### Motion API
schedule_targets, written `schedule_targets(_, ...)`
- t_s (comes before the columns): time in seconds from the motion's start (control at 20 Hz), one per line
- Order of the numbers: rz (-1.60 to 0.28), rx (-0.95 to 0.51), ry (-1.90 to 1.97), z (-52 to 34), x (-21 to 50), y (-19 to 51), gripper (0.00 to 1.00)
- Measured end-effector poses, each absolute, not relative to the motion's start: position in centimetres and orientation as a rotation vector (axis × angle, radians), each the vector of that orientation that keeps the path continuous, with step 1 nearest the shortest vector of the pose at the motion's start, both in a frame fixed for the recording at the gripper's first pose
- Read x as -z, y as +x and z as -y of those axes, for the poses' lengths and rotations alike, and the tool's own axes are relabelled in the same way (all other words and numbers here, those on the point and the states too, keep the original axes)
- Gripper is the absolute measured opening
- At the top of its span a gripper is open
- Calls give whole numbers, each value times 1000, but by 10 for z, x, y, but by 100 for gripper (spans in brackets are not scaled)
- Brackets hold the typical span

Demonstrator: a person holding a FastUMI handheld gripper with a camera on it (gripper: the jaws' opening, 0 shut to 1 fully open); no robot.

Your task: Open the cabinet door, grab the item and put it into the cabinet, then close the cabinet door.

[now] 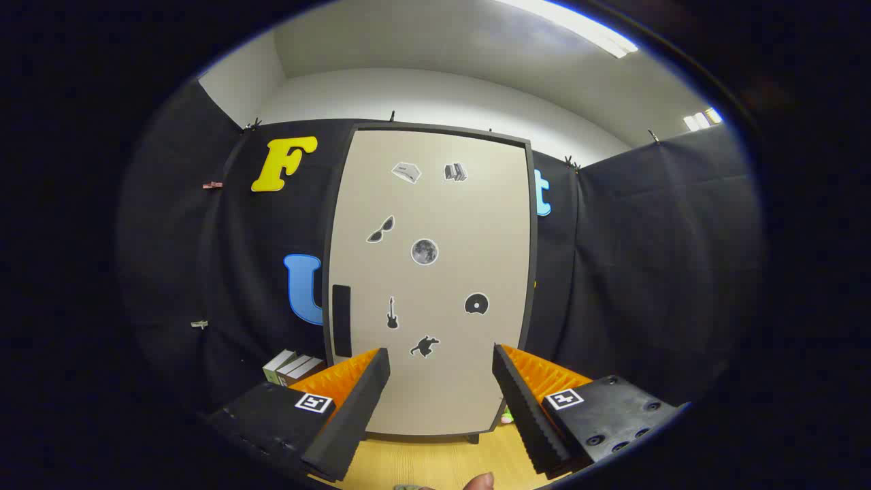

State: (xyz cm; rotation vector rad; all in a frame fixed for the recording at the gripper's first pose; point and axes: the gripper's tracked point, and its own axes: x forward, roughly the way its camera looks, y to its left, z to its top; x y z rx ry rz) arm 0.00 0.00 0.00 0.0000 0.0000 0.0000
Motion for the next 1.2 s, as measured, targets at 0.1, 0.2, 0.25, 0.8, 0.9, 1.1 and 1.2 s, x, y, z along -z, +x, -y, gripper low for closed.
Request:
schedule_targets(0.1, -2, -3, -2, -2, 1, 0, 97)
schedule_targets(0.2, -2, -5, -5, -5, 0, 2, 97)
schedule_targets(0.25, -3, -5, -5, -6, 1, 3, 97)
schedule_targets(0.8, -10, -40, 20, -33, 4, 21, 97)
schedule_targets(0.9, -6, -63, 28, -51, 3, 33, 97)
schedule_targets(1.1, -3, -103, 21, -92, 7, 68, 97)
schedule_targets(1.2, -18, -121, 17, -111, 17, 88, 97)
